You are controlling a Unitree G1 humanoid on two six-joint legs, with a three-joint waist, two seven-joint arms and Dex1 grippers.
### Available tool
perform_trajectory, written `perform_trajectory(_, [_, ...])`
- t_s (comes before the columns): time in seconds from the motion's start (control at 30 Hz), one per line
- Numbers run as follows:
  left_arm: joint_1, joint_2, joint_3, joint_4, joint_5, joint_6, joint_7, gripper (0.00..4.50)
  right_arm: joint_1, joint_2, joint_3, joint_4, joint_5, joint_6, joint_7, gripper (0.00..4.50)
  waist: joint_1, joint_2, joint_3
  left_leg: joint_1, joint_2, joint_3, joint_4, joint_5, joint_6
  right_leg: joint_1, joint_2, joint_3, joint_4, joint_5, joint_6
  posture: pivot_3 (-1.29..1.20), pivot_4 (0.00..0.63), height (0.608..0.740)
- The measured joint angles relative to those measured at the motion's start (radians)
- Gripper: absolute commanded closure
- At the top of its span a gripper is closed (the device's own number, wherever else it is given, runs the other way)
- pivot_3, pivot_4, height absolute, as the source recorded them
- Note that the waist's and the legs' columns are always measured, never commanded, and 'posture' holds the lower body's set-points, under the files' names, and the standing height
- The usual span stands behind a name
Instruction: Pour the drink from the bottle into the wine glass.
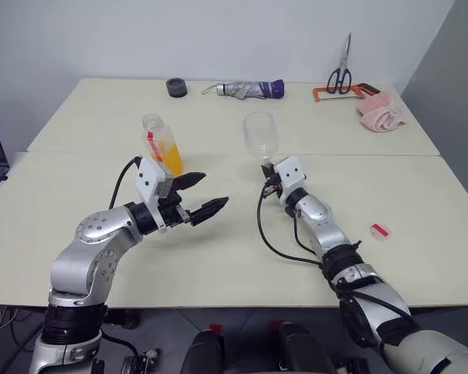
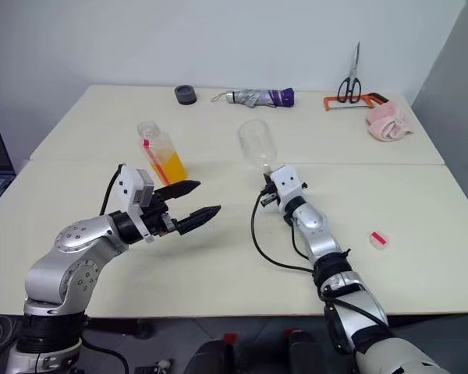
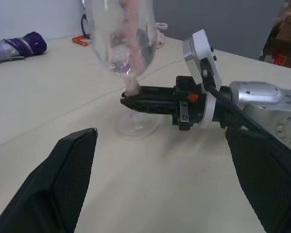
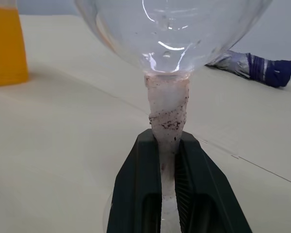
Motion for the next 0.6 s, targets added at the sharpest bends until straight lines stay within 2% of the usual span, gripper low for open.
perform_trajectory(0.23, [-0.024,0.024,0.021,-0.012,-0.029,0.031,0.022,0.00,0.004,-0.004,-0.003,0.048,-0.009,-0.069,0.016,4.41,-0.007,0.000,0.000,0.001,0.000,-0.002,0.000,0.000,0.000,0.001,0.000,0.001,0.001,0.000,0.000,0.00,0.150,0.740])
perform_trajectory(0.6, [-0.024,0.056,0.022,-0.008,-0.040,0.030,0.014,0.00,0.016,0.004,0.011,0.035,-0.019,-0.068,0.045,4.41,-0.007,0.000,-0.001,0.003,0.000,-0.002,-0.001,0.000,-0.001,0.001,0.000,0.001,0.001,0.000,0.000,0.00,0.150,0.740])
